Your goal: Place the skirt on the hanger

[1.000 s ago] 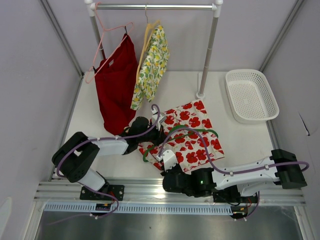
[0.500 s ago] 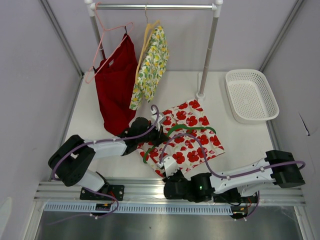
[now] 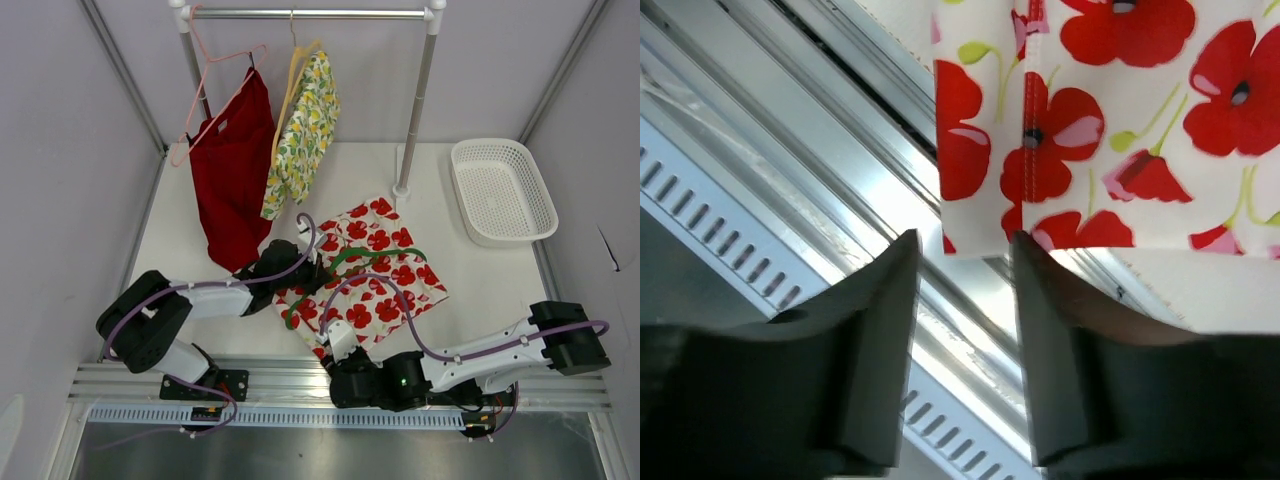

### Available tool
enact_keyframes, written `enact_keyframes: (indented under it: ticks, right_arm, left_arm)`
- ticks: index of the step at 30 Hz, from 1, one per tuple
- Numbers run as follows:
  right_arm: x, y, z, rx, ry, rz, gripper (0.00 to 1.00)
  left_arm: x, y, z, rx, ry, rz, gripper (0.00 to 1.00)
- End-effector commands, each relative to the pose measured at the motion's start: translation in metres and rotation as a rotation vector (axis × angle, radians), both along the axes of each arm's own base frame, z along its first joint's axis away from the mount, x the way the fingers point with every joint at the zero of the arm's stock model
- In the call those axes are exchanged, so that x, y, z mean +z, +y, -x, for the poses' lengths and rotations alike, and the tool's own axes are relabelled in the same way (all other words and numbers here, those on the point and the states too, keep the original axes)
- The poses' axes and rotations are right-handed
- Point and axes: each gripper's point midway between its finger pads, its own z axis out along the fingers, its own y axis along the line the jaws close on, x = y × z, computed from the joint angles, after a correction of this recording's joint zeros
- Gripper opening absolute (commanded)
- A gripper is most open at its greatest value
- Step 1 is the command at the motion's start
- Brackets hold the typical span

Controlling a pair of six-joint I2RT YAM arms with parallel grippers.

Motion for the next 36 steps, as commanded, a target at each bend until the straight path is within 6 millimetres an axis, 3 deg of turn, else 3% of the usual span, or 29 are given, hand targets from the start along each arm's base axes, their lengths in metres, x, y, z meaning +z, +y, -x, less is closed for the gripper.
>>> enact_keyframes:
  ticks: [1,3,7,8,9,10,11,12,15,16,19,20,22,26,36]
  right_arm:
    - [0.03,0.013,-0.006,-0.025,0.017,-0.09,0.56]
    - [0.047,0.015,-0.013,-0.04,0.033,-0.141,0.72]
    - [0.082,0.007,-0.038,-0.086,0.079,-0.223,0.81]
    - [0.089,0.0,-0.057,-0.144,0.078,-0.237,0.81]
    - [0.103,-0.025,-0.097,-0.283,0.094,-0.268,0.83]
    - [0.104,-0.028,-0.092,-0.269,0.111,-0.268,0.83]
    - [0.103,-0.038,-0.106,-0.319,0.126,-0.271,0.82]
    - [0.103,-0.061,-0.138,-0.442,0.127,-0.282,0.82]
    - [0.092,-0.095,-0.167,-0.568,0.186,-0.283,0.79]
    - [0.089,-0.115,-0.185,-0.651,0.201,-0.297,0.78]
    - [0.067,-0.153,-0.214,-0.798,0.232,-0.282,0.78]
    - [0.051,-0.162,-0.217,-0.833,0.26,-0.258,0.77]
    - [0.039,-0.185,-0.231,-0.918,0.279,-0.277,0.77]
    - [0.002,-0.212,-0.227,-1.029,0.347,-0.288,0.77]
    - [-0.032,-0.234,-0.222,-1.15,0.382,-0.336,0.78]
  left_arm:
    - [-0.029,0.025,0.006,0.07,0.022,-0.098,0.0]
    - [-0.028,0.024,0.01,0.054,0.012,-0.084,0.0]
    - [-0.022,0.02,0.013,0.04,-0.012,-0.054,0.0]
    - [-0.022,0.02,0.014,0.038,-0.019,-0.049,0.0]
    - [-0.015,0.018,0.015,0.035,-0.042,-0.026,0.0]
    - [-0.012,0.018,0.014,0.04,-0.048,-0.022,0.0]
    - [-0.012,0.019,0.014,0.044,-0.053,-0.022,0.0]
    - [-0.01,0.018,0.015,0.044,-0.06,-0.016,0.0]
    - [-0.005,0.017,0.015,0.054,-0.078,-0.015,0.0]
    - [-0.004,0.018,0.015,0.057,-0.083,-0.016,0.0]
    - [-0.002,0.018,0.015,0.07,-0.091,-0.02,0.0]
    - [0.0,0.017,0.015,0.072,-0.095,-0.02,0.0]
    - [0.0,0.017,0.015,0.075,-0.098,-0.025,0.0]
    - [0.001,0.017,0.012,0.097,-0.108,-0.03,0.0]
    - [-0.005,0.012,0.015,0.082,-0.105,-0.018,0.0]
